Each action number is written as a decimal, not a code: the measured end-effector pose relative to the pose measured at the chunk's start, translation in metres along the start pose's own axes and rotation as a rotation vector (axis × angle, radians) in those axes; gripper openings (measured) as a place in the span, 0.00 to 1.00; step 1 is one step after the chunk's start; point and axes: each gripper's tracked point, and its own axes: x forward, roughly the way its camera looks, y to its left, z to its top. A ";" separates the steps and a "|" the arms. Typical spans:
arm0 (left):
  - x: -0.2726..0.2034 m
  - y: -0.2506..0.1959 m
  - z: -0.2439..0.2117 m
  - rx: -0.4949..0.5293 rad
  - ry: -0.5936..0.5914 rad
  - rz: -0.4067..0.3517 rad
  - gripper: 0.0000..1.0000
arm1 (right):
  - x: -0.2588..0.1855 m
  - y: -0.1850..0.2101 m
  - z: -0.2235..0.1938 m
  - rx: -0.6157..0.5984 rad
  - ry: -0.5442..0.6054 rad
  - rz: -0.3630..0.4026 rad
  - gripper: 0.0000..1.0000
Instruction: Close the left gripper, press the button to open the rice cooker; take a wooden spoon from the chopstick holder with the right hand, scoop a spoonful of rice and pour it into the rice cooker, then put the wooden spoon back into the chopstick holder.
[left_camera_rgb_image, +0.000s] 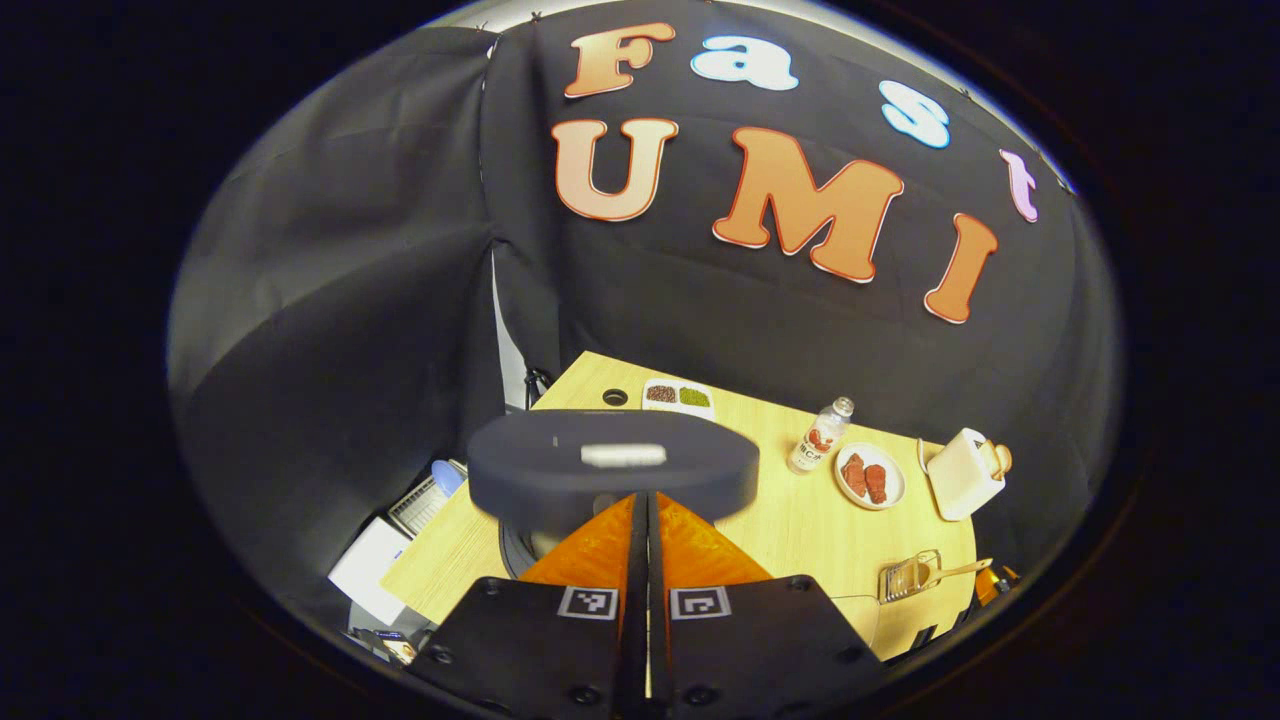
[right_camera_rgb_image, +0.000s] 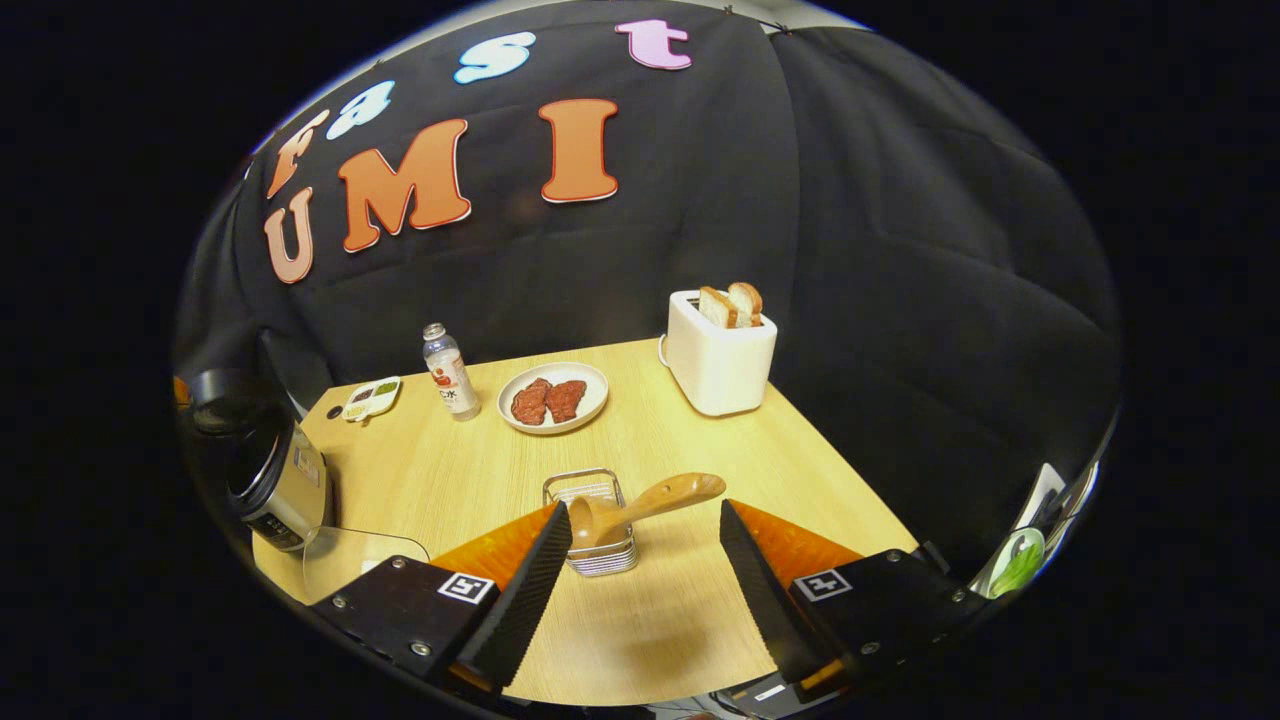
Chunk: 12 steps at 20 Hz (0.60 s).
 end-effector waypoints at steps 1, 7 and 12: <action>-0.004 0.002 0.000 0.024 -0.022 0.014 0.03 | 0.005 0.000 -0.003 0.013 0.018 0.009 0.93; -0.044 -0.023 0.015 0.220 -0.207 0.087 0.06 | 0.044 0.009 -0.024 0.172 0.126 0.081 0.92; -0.060 -0.053 -0.012 0.297 -0.201 0.055 0.19 | 0.070 0.011 -0.024 0.259 0.116 0.118 0.86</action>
